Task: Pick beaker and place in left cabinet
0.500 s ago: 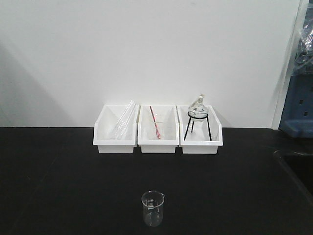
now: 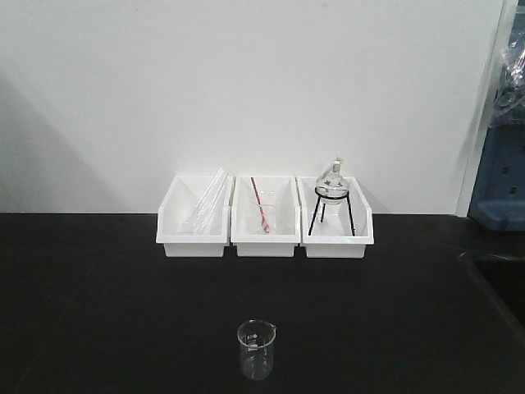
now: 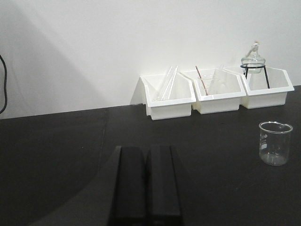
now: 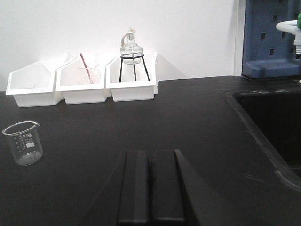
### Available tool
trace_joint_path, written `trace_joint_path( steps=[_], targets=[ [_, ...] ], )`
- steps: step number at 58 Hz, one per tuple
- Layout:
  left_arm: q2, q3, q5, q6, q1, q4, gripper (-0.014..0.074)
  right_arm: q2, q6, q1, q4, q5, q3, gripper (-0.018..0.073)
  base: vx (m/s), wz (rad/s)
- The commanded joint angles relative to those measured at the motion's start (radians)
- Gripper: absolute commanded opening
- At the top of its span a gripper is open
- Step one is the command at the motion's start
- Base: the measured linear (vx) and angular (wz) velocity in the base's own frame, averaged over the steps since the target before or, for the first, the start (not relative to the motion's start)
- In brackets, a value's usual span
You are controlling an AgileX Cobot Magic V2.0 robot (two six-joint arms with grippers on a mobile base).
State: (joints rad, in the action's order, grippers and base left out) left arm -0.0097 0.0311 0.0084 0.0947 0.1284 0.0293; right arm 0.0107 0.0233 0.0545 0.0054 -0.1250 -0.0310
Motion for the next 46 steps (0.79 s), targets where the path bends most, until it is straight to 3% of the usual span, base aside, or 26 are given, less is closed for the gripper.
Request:
trace_joint_path(
  steps=[1, 34, 46],
  targets=[
    [-0.019, 0.016, -0.083, -0.003, 0.001, 0.007, 0.0001, 0.015, -0.002, -0.003, -0.005, 0.085, -0.006, -0.0006, 0.0, 0.0],
    [-0.019, 0.016, -0.083, -0.003, 0.001, 0.007, 0.0001, 0.015, -0.002, -0.003, -0.005, 0.1, -0.006, -0.0006, 0.0, 0.0],
    [-0.019, 0.016, -0.083, -0.003, 0.001, 0.007, 0.0001, 0.015, -0.002, -0.004, -0.005, 0.298, -0.003, -0.0004, 0.0, 0.0]
  ],
)
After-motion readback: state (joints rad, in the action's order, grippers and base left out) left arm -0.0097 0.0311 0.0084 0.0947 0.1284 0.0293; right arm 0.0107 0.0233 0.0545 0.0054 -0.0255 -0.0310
